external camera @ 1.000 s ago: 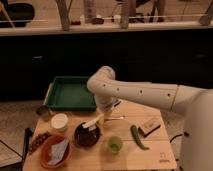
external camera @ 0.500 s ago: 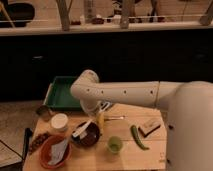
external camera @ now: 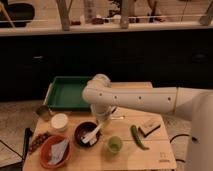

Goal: Wipe purple bowl with brush

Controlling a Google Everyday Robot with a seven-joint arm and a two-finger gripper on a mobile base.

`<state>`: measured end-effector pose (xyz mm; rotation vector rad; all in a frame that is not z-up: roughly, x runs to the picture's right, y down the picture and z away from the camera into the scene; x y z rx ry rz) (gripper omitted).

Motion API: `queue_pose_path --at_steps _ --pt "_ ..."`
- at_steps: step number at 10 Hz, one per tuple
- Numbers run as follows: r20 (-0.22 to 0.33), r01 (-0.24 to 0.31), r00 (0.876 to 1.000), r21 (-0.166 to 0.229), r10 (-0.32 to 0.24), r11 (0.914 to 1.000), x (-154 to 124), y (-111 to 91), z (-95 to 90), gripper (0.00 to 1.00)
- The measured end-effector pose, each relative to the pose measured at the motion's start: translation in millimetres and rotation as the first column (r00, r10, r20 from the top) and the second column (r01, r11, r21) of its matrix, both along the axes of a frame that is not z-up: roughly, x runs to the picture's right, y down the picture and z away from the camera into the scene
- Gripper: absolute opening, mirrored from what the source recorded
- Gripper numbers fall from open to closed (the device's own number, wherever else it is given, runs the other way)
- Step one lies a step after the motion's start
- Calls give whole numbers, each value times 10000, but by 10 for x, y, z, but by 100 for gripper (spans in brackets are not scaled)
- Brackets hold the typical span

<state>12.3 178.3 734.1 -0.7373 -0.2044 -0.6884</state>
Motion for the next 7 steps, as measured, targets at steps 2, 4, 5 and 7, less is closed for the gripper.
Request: queue_pose_path --at_steps 2,4,5,7 --pt "-372 -569 9976 212 577 9982 176 -136 49 1" --pt "-531 -801 9952 454 824 9958 164 -275 105 1" --pt "-525 -833 9949 531 861 9951 95 -321 123 1" --pt "-304 -576 9978 586 594 9966 -230 -362 130 1"
